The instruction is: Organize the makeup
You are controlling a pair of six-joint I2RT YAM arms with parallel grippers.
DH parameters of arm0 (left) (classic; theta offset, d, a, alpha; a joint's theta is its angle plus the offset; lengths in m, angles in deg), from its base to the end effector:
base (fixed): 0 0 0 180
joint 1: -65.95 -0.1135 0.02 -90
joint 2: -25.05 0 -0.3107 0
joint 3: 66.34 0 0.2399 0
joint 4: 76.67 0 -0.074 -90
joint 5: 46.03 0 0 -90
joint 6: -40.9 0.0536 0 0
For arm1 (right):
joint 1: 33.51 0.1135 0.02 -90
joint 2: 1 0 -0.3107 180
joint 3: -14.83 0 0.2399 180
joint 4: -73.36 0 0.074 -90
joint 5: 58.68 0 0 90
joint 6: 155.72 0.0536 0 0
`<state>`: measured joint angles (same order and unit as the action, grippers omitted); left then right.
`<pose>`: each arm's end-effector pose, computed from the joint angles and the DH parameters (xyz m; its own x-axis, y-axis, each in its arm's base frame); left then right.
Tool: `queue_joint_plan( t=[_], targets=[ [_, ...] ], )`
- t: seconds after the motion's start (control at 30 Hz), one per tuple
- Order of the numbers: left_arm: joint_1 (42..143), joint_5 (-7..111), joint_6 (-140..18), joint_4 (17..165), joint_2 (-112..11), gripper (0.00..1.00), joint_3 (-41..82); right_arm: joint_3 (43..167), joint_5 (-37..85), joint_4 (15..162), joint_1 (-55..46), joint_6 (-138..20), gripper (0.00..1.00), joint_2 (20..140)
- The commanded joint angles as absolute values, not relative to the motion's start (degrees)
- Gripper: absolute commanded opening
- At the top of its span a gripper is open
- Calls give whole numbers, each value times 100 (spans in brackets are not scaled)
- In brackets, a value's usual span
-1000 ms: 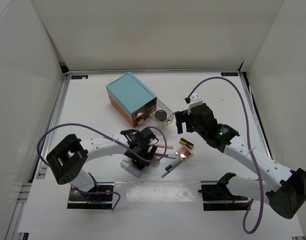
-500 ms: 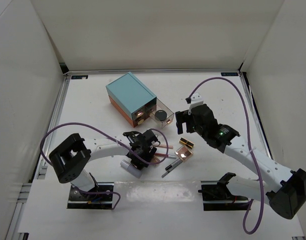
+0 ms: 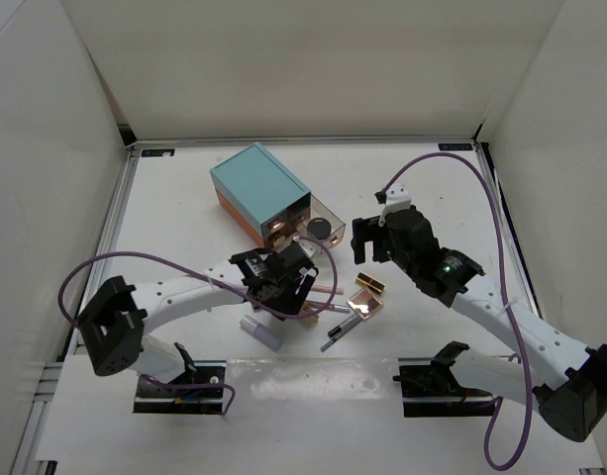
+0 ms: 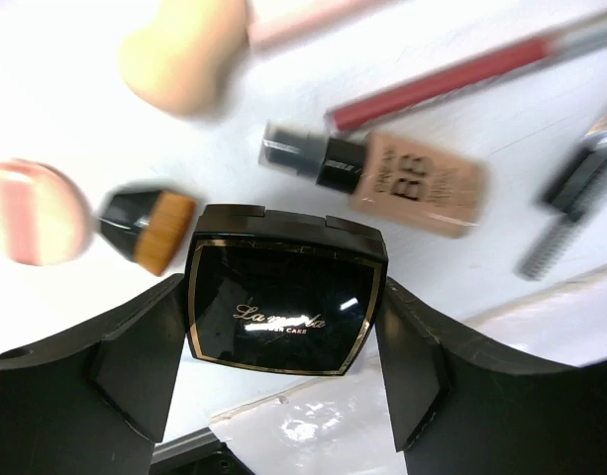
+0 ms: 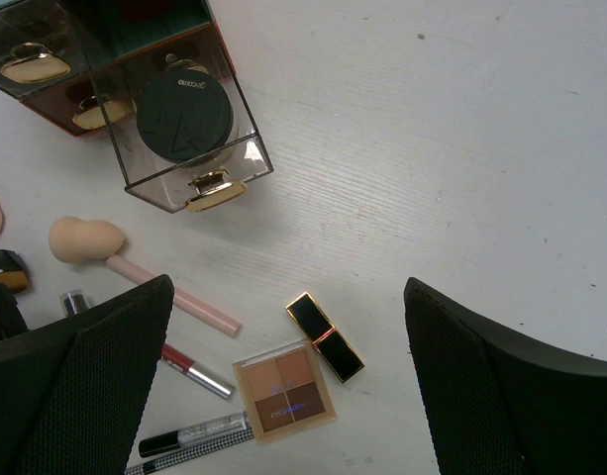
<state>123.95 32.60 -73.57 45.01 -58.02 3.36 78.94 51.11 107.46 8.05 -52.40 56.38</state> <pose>0.1444 -0.2112 0.2463 -0.7887 0.4958 -0.3635 0.5185 0.8542 0.0402 0.1626 0.1199 0.3461 -0.4267 -0.0886 -0.9000 -0.3092 0.9495 0.0531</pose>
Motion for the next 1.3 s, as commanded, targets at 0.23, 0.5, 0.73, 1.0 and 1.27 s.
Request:
queue_joint_plan(
  t=[0.23,0.5,0.73,1.0,1.27],
  targets=[
    [12001,2024,-6897,4593,-5422,53,2134,7923,5347,10578,780,-5219,99,5455],
    [11342,2613,-6396,5334,-7125,65,3883,7906,5856,10823,727,-5149,99,5385],
    [11183,2973,-6263,4947,-8129,66,4886,7739,6191,11122,586,-4885,99,5138],
    [11218,3009,-6255,4947,-8148,76,4552,7537,6068,11280,340,-4850,99,4892],
    [11254,2973,-6106,4947,-8008,98,4763,7388,5839,11807,340,-4586,99,4875]
  ],
)
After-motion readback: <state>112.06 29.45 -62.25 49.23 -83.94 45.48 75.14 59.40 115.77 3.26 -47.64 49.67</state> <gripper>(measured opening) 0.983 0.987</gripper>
